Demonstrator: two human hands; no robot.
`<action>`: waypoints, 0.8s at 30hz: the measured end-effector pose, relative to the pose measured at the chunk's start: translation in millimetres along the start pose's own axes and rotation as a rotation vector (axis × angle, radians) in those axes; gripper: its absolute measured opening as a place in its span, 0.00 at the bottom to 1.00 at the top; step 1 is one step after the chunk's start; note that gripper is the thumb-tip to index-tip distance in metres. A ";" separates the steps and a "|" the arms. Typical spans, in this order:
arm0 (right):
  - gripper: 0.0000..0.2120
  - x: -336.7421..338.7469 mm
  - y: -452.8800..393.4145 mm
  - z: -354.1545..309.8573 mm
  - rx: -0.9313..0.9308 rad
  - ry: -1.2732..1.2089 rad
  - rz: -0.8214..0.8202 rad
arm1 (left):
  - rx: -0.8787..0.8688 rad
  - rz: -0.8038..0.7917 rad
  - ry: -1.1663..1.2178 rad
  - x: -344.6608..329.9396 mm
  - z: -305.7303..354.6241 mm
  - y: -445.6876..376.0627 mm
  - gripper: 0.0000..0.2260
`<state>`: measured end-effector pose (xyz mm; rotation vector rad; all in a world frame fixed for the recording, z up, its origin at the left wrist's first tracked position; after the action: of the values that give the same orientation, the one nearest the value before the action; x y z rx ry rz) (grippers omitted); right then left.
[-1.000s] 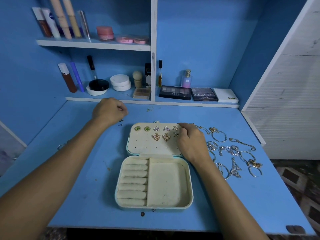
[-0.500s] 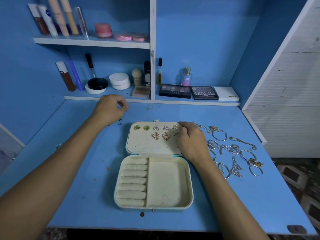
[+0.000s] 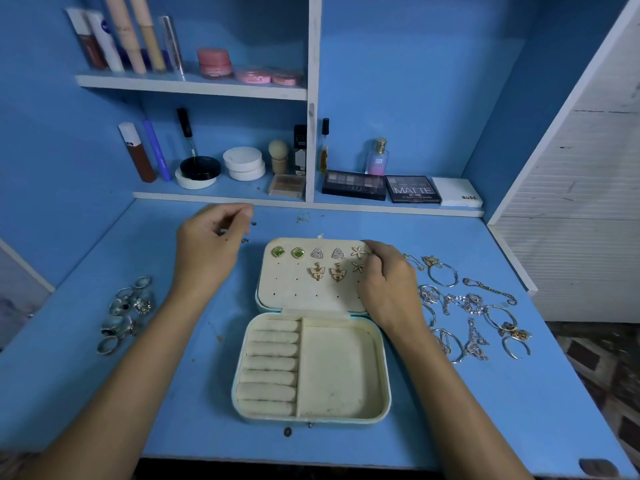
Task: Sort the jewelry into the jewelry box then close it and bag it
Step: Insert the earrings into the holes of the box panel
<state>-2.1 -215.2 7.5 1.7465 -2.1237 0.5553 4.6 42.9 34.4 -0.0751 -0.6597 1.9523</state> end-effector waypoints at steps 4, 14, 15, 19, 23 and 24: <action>0.19 1.8 2.8 0.4 0.003 -0.034 0.009 | -0.016 0.005 0.061 0.6 -10.1 18.6 0.06; 0.22 0.9 3.2 3.7 0.000 -0.076 0.005 | 0.059 0.025 0.348 -4.1 -3.5 34.2 0.05; 0.22 0.7 3.3 4.2 -0.003 -0.079 0.003 | 0.085 0.023 0.367 -5.0 -4.0 35.0 0.05; 0.21 0.6 2.9 5.8 -0.013 -0.098 0.002 | 0.135 -0.028 0.378 -7.4 -8.3 36.6 0.06; 0.20 1.1 2.8 6.3 -0.005 -0.100 -0.006 | 0.112 -0.075 0.317 -9.1 -5.4 37.2 0.10; 0.19 1.0 2.8 6.5 -0.003 -0.103 -0.009 | 0.102 -0.084 0.300 -10.2 -3.9 37.8 0.10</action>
<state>-5.1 -218.8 2.1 1.8185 -2.1831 0.4696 -20.3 23.7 10.7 -0.2667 -0.3594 1.8414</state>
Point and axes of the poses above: each hand's wrist, its own y-axis away from the middle knuckle, its own x-axis out of the back of the hand, z = x × y, the point moved 5 cm from there along -y, towards the middle knuckle, and after that the axes turned 8 degrees about -x, right-handed, at the moved point
